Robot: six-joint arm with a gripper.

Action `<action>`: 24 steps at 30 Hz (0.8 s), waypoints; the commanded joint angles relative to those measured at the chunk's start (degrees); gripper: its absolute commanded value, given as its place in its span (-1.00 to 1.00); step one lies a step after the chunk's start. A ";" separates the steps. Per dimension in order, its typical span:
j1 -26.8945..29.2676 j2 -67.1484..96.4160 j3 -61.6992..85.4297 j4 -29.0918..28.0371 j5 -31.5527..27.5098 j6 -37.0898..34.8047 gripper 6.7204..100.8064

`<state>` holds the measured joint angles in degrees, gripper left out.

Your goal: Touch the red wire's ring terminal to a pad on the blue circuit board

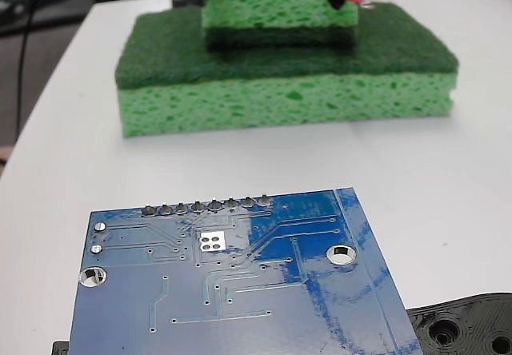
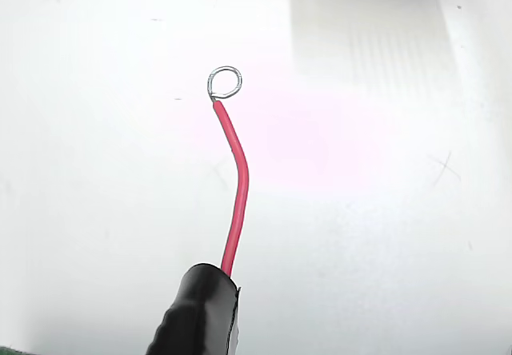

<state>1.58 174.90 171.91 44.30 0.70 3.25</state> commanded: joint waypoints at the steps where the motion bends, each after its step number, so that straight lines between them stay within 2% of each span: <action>1: -0.18 0.09 -0.26 -0.09 -0.09 -0.18 0.99; 15: 0.00 0.09 -0.26 -0.09 -0.79 -0.35 0.99; 24: 5.27 0.09 -3.16 0.00 -5.45 -0.53 0.99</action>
<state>6.86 174.90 169.54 44.47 -4.39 2.81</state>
